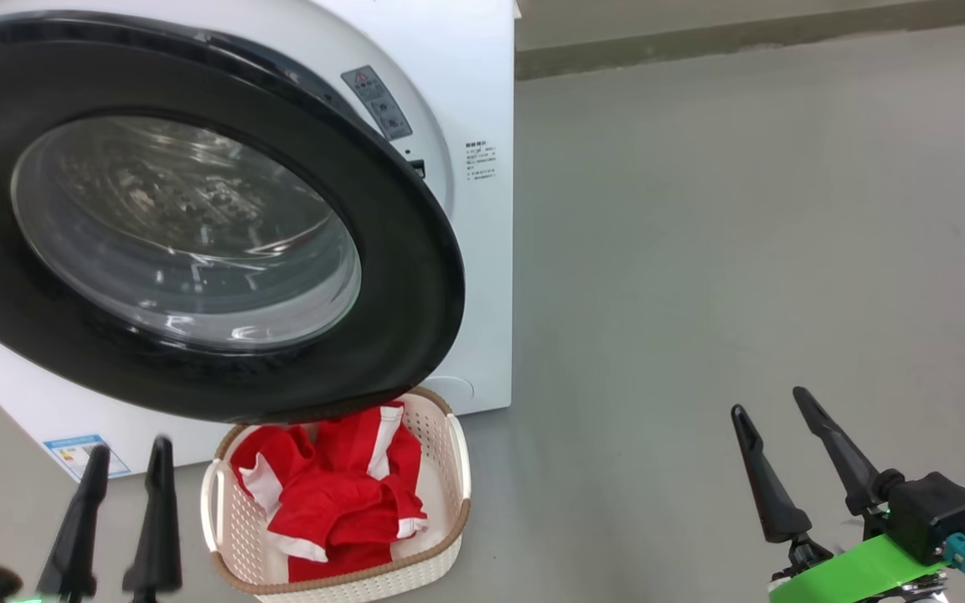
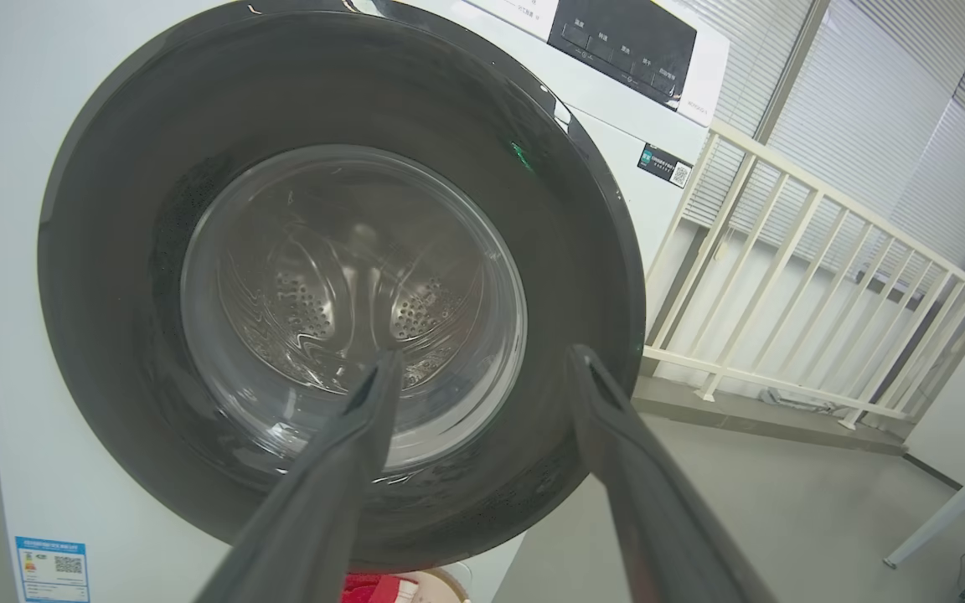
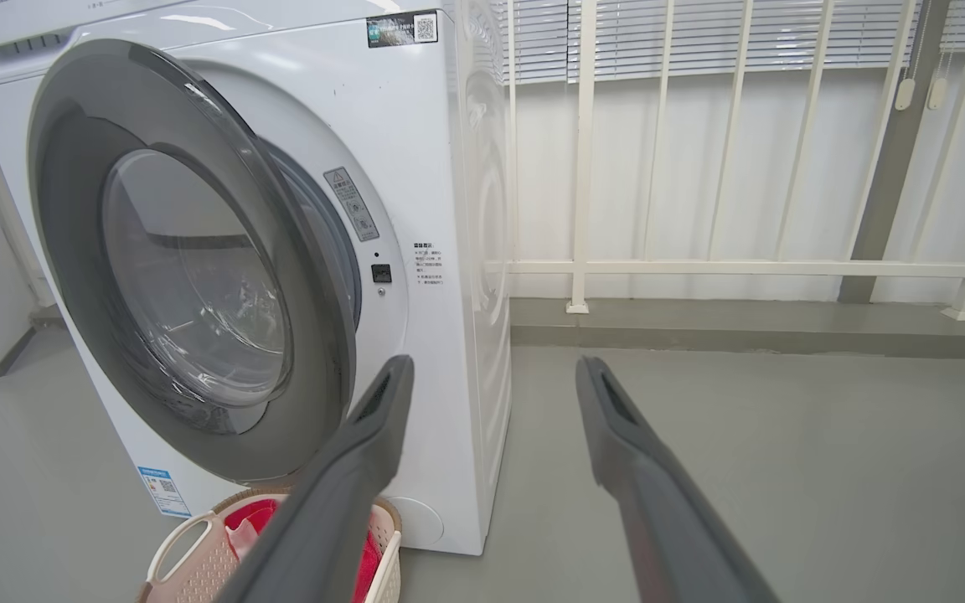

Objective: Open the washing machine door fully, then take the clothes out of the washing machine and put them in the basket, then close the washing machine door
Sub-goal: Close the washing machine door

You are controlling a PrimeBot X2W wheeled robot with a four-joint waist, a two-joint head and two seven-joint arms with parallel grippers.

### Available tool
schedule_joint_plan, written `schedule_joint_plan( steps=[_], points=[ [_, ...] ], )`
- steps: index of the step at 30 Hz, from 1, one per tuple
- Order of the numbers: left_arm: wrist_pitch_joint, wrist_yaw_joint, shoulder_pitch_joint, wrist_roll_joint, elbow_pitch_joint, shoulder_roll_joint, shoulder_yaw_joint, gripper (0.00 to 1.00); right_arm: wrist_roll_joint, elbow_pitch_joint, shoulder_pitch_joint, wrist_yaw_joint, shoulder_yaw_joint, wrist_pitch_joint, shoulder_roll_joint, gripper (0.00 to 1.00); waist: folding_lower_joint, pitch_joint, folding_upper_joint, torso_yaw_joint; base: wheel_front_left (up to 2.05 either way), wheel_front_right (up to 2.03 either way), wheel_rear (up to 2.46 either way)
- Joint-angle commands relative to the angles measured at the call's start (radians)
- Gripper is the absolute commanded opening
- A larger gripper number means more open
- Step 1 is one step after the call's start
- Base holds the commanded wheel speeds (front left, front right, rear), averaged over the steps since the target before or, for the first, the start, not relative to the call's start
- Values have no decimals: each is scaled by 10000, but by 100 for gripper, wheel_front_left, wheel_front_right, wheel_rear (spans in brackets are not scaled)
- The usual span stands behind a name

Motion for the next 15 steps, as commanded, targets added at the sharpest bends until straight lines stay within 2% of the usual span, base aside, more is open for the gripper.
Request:
schedule_joint_plan(
  steps=[1, 5, 15],
  points=[
    [-88, -64, -25, 400, -265, 131, 445, 100, -69, -308, -72, 48, 86, -65, -50, 100, 0, -74, -1, 18, 0, 0, 0],
    [-88, -65, 335, 1304, 9, 177, 325, 100, -93, -324, 66, 48, 2, -65, -3, 100, 0, -167, -1, 65, 0, 0, 0],
    [-89, -65, 560, 2636, 725, 238, 172, 100, -113, -315, 199, 48, -41, -65, -30, 100, 0, -221, -1, 78, 0, 0, 0]
  ],
)
